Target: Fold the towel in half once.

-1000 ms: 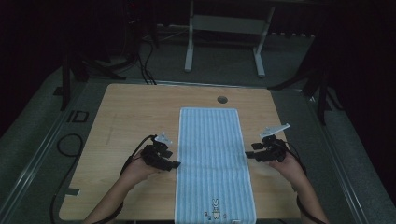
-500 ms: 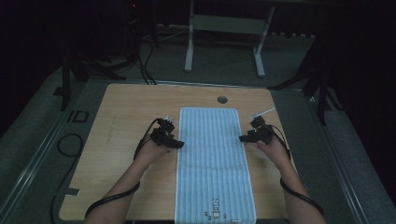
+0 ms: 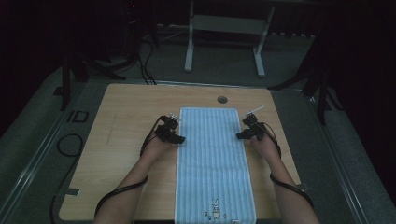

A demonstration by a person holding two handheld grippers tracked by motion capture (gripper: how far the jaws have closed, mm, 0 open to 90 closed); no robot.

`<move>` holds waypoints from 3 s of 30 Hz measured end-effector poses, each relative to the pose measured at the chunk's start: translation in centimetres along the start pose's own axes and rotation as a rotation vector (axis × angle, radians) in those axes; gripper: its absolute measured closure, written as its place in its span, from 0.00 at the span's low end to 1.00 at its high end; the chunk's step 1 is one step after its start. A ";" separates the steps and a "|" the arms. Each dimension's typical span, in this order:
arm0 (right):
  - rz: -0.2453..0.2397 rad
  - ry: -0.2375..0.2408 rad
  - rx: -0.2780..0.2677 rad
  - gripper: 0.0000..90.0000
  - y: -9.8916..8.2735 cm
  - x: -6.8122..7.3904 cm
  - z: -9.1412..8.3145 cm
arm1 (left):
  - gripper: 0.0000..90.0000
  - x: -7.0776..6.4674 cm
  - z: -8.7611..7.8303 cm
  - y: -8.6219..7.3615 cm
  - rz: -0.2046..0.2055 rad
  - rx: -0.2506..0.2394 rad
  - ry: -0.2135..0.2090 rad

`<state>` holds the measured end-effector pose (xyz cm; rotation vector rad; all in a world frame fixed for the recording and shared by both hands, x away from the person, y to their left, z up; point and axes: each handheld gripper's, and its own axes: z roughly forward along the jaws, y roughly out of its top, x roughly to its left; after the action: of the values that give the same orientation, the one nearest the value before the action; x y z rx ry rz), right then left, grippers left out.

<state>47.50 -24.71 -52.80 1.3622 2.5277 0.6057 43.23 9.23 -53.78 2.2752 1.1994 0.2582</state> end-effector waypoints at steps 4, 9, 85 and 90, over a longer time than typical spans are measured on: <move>-0.026 0.009 -0.011 0.82 -0.1 0.7 -0.1 | 0.75 -0.8 0.1 0.1 0.022 -0.006 0.013; -0.062 -0.009 0.001 0.97 0.2 1.4 -0.1 | 0.98 -0.5 0.0 0.3 -0.026 -0.037 -0.023; -0.125 0.136 0.009 0.53 -4.1 4.0 -2.4 | 0.60 -3.9 -1.5 -2.2 0.109 0.021 -0.130; -0.112 0.126 0.009 0.54 -3.6 3.4 -2.1 | 0.60 -3.7 -1.2 -1.7 0.102 0.026 -0.129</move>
<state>42.17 -24.13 -52.47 1.2104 2.6874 0.6786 39.37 7.42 -53.40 2.3404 1.0290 0.1320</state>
